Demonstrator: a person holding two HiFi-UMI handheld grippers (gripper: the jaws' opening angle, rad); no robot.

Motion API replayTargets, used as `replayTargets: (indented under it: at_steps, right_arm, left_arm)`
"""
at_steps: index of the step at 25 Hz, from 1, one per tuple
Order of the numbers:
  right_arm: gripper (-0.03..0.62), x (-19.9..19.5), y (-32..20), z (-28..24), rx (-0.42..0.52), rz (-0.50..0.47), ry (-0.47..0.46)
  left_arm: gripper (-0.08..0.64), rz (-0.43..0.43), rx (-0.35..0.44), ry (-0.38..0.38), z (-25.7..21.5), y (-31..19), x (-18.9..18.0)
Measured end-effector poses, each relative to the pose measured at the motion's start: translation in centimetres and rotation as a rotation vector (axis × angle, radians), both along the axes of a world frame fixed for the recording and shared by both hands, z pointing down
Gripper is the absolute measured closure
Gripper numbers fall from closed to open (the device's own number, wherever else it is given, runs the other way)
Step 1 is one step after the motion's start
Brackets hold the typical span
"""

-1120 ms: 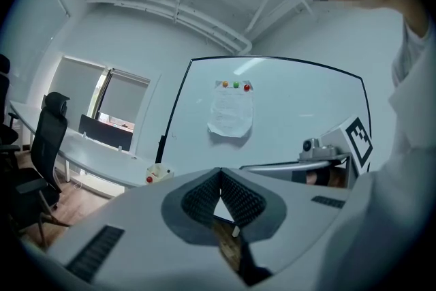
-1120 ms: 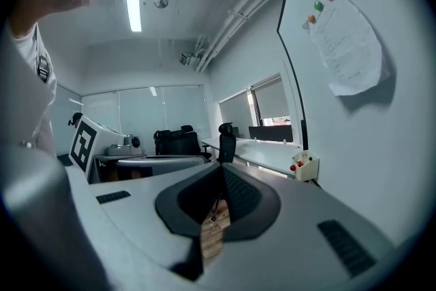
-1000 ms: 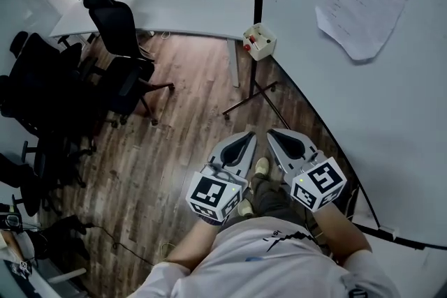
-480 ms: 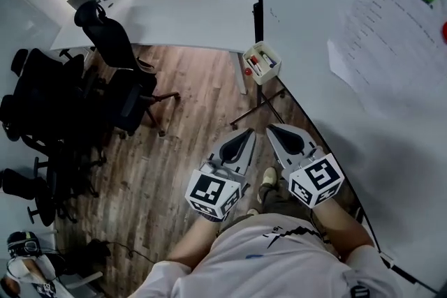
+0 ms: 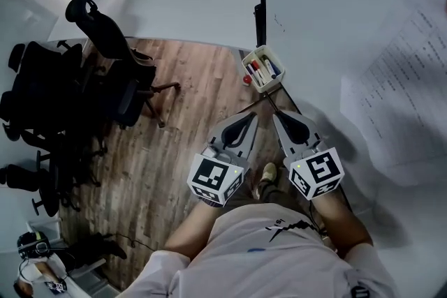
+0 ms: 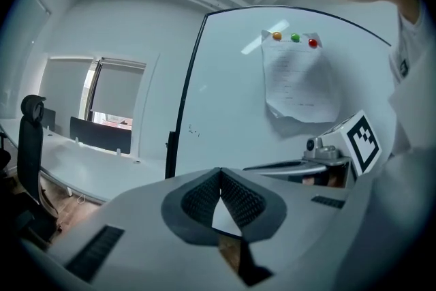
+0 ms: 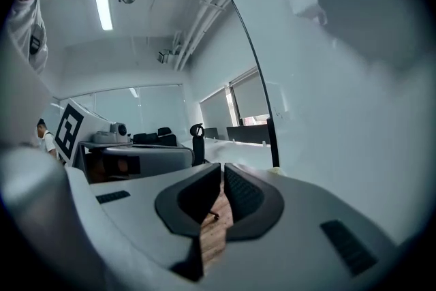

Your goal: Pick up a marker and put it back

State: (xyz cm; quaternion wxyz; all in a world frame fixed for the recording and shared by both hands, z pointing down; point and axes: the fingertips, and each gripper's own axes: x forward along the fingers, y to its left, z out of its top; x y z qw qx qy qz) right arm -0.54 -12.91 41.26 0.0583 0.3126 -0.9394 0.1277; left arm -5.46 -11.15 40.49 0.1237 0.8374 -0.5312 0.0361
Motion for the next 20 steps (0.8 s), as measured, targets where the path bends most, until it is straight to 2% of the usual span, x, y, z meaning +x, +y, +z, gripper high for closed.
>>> replayTargets:
  at_steps: [7,13,20]
  right_arm:
    - [0.577,-0.2,-4.6,4.0,-0.036,0.12,0.051]
    - [0.574,-0.9,-8.3,6.8,-0.075,0.224,0.115]
    - [0.529,-2.1,-11.0,9.4,-0.122,0.294,0.192]
  left_arm:
    - [0.549,0.055,-0.021,-0.009,3.0,-5.0,-1.7]
    - [0.549,0.157,-0.024,-0.016,5.3,-9.3,-2.5]
    - [0.549,0.243,-0.069,0.011,7.7,-13.0,-2.9]
